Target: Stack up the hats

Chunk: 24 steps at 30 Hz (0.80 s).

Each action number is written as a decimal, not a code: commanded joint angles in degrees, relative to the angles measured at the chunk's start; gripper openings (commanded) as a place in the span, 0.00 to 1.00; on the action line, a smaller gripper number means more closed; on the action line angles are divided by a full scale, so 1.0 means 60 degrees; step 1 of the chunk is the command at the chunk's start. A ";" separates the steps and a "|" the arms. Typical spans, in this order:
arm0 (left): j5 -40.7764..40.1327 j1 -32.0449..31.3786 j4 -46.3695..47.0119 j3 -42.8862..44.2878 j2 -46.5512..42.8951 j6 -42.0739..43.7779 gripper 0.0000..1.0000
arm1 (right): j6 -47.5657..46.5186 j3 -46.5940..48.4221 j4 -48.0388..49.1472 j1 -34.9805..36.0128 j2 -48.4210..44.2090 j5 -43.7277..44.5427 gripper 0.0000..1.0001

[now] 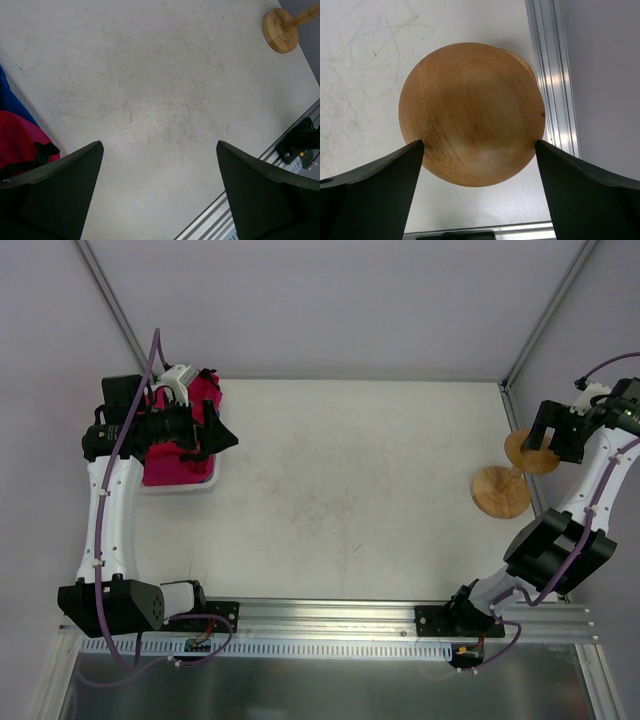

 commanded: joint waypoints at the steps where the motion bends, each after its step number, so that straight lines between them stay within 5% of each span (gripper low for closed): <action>1: 0.0400 0.0071 -0.0026 0.0103 -0.0119 0.0180 0.99 | -0.0314 0.0399 -0.0206 -0.0039 0.0260 -0.0647 1.00; 9: 0.0444 0.0085 -0.0011 0.0015 -0.0060 0.0253 0.99 | -0.0505 0.0326 -0.0631 0.0166 0.0525 -0.1584 0.99; 24: 0.0342 0.0070 -0.0011 -0.0600 -0.0309 0.0502 0.99 | 0.0430 -0.0465 -0.0077 0.2611 0.0525 -0.1542 1.00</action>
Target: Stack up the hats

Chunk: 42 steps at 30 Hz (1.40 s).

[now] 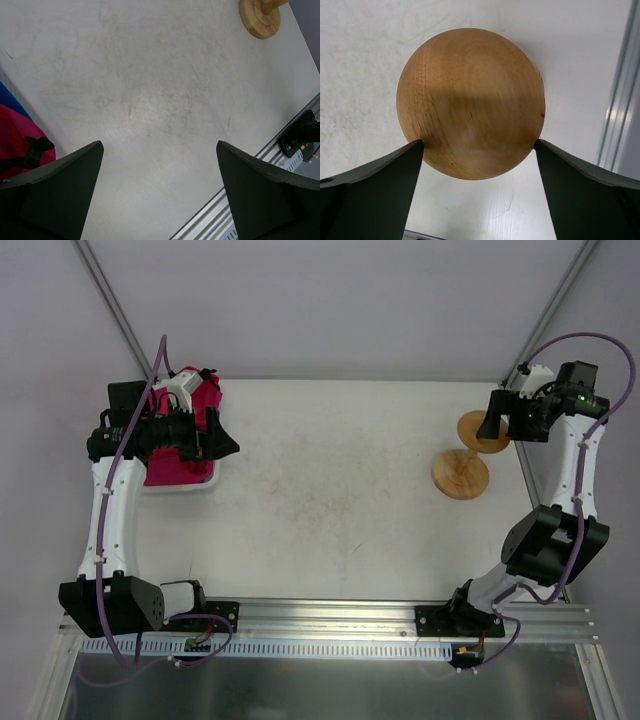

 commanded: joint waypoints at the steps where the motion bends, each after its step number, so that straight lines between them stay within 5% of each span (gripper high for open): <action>1: 0.0269 0.0070 -0.0011 -0.0145 -0.0312 0.0277 0.99 | 0.0895 -0.0476 -0.0367 0.0851 0.0215 -0.0536 1.00; 9: 0.0063 0.0071 -0.0011 -0.0130 -0.0269 0.0247 0.99 | 0.2228 -0.0609 0.0805 0.2904 0.0522 -0.0316 0.99; 22: -0.0054 0.0085 0.0003 -0.0057 0.0184 0.0042 0.99 | 0.3517 0.1353 0.1304 0.6038 0.2205 -0.0316 0.99; 42: 0.0196 0.0070 0.0003 0.0031 0.0317 -0.0104 0.99 | 0.4310 0.2453 0.1744 0.7373 0.3042 -0.0827 0.99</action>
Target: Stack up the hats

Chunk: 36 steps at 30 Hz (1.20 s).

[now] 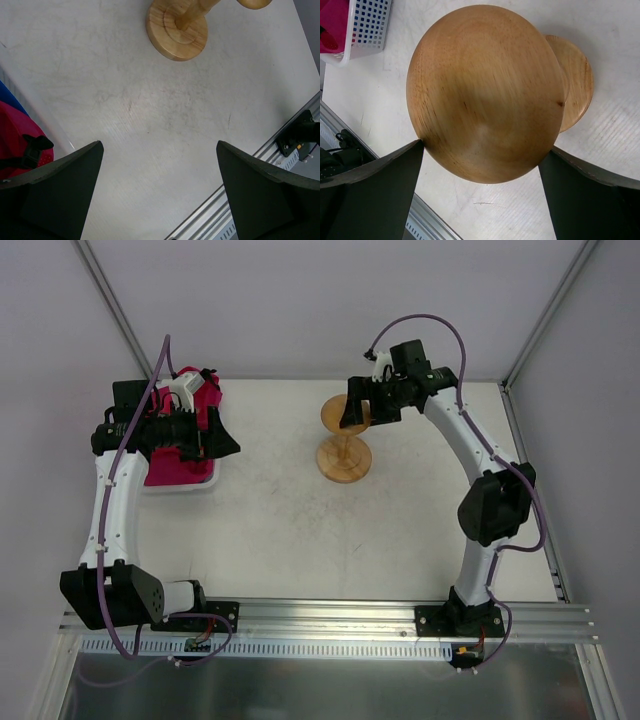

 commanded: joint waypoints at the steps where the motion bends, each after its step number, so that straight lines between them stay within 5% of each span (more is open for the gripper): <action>1: 0.0257 0.0070 0.0025 0.0151 -0.0091 -0.0035 0.99 | 0.0018 0.0245 -0.0005 0.0426 0.0102 -0.0449 0.99; 12: 0.0301 0.0071 0.0040 0.0092 -0.0267 -0.0269 0.99 | -0.0040 0.0260 -0.0019 0.0633 -0.0292 -0.0026 1.00; 22: 0.0155 0.0392 0.0040 0.1014 0.0172 -0.0899 0.99 | -0.1121 -0.1028 -0.0180 -0.1210 -0.2401 -0.0622 1.00; 31: -0.2305 0.1473 -0.0837 0.3867 0.2147 -0.0314 0.99 | -0.2106 -0.2287 -0.0883 -0.2560 -0.3969 -0.1725 1.00; 36: -0.1459 0.3232 -0.1952 0.5892 0.4330 -0.1278 0.90 | -0.2004 -0.2889 -0.0854 -0.2575 -0.4219 -0.1299 1.00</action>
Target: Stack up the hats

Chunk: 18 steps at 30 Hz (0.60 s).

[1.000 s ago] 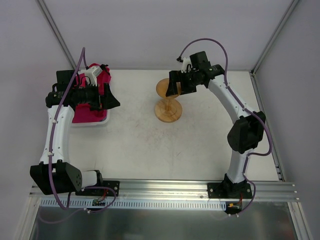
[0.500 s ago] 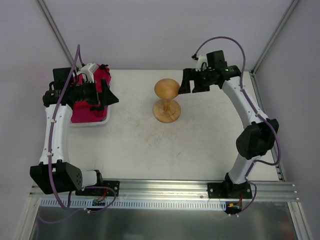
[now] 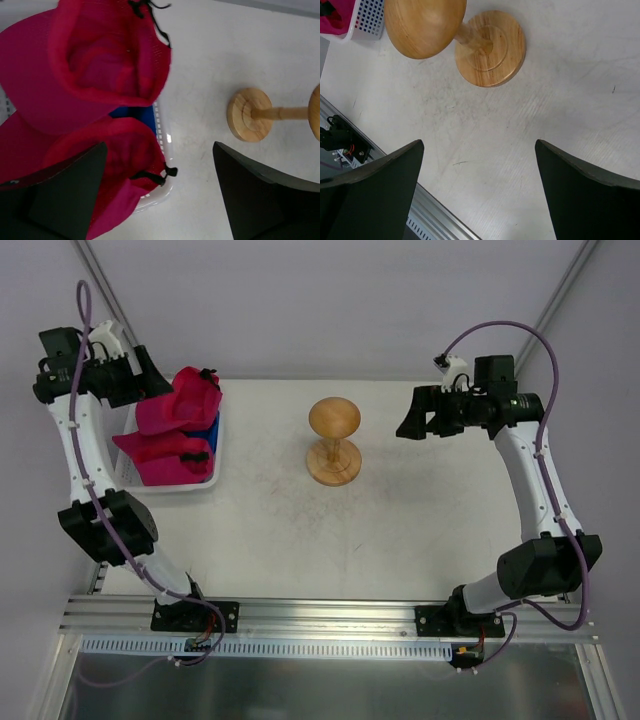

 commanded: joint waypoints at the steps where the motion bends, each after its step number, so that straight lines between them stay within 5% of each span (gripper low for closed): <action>1: 0.0643 0.1193 -0.1063 0.0713 0.1010 -0.0606 0.85 | -0.0167 -0.0245 -0.0217 -0.0007 -0.0139 -0.0046 1.00; 18: -0.0085 0.1752 0.0269 -0.1162 0.2651 -0.2584 0.67 | -0.0006 -0.0041 -0.0085 -0.0022 0.0739 -0.0163 1.00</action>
